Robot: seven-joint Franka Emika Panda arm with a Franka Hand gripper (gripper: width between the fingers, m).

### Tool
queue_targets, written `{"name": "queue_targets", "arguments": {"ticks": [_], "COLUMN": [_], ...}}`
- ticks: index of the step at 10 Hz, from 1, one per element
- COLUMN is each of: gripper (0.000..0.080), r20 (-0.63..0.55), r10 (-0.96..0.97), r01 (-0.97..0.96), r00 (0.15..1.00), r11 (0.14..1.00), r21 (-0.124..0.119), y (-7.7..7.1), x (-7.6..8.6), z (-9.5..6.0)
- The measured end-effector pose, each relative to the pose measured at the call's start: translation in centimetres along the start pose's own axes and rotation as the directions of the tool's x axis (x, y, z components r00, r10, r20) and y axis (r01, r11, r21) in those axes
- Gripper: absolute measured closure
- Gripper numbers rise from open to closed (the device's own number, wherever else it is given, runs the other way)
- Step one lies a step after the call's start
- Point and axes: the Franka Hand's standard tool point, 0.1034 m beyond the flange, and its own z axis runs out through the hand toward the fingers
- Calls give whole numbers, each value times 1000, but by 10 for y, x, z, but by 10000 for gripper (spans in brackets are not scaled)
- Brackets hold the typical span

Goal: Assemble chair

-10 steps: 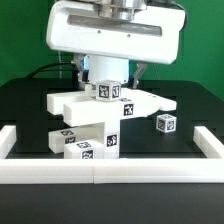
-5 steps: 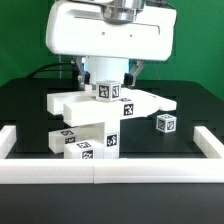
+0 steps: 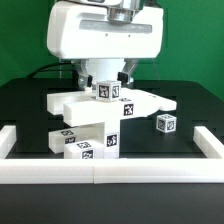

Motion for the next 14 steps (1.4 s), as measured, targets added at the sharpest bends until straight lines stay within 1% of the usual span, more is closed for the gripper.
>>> {"name": "queue_targets", "arguments": {"ticks": [1,3,5,8,9,12,14], "gripper": [150,163,514,515,515,514,514], "r20": [1,1,1,1,1,1,2], "r10": [33,34,35,71,111,345,435], "r01": [-33,-34,-35,-71,-111,-345,-435], "r00": [999,999,999,997,994,939,900], "r11": [999,999,999,997,994,939,900], "r21": [1,1,1,1,1,3,3], "y": [-1,-1,0,0,0,-1,-1], "x": [0,0,0,-1,0,0,0], "z": [1,1,1,1,1,1,1]}}
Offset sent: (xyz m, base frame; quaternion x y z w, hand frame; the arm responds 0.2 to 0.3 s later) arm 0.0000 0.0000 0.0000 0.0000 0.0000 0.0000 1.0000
